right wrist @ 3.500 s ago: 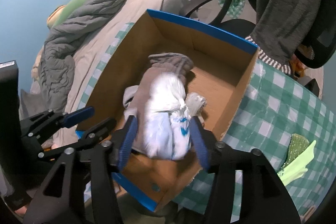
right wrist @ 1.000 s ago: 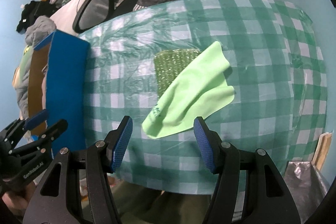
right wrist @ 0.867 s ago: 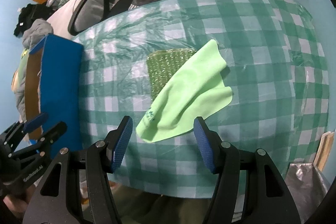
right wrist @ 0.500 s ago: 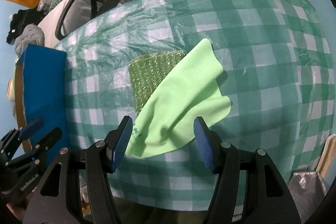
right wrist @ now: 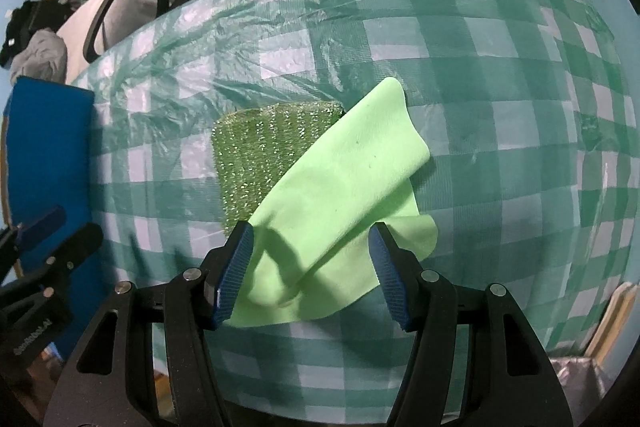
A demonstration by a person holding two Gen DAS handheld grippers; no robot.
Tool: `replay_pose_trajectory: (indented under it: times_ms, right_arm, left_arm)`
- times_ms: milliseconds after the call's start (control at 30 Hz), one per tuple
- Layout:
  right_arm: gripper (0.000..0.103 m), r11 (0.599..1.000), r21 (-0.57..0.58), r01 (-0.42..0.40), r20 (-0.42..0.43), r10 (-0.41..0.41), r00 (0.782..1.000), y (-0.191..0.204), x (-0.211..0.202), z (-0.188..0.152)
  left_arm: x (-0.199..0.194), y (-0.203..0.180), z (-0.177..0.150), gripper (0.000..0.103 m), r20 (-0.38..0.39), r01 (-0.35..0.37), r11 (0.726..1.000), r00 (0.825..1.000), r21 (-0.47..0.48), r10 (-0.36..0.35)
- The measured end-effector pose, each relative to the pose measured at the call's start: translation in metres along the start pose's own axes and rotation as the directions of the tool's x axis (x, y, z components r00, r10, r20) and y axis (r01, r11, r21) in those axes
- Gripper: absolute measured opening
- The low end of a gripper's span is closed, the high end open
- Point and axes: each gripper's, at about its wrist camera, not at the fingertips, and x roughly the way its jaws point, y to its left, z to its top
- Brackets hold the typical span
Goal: Organize soft objects
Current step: 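Lower the right tool onto the lime-green cloth and close on it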
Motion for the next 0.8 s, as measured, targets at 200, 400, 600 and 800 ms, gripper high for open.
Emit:
replay_pose_trajectory:
  times_ms: [200,400,600,800]
  right_arm:
    - [0.036,1.000,-0.018,0.010,-0.019,-0.011,1.000,-0.002,0.004,-0.004]
    - [0.013,0.998,-0.052,0.033,-0.003,-0.033,0.999,-0.006,-0.004,-0.010]
    - [0.012,0.998,-0.044,0.037,0.013,-0.037,0.999,-0.023,-0.018,-0.017]
    - [0.012,0.999,-0.001,-0.035,0.034,0.036,0.999,-0.046,-0.038,-0.029]
  left_arm:
    - [0.001,-0.003,0.002,0.059,-0.010,0.001,1.000,1.000,0.008,-0.001]
    - [0.003,-0.006,0.005,0.059,-0.016,0.003,1.000,1.000,0.017,-0.003]
    - [0.005,-0.013,0.007,0.059,-0.022,0.005,0.999,1.000,0.033,-0.004]
    - [0.009,-0.026,0.009,0.059,-0.034,0.009,0.999,0.999,0.053,-0.007]
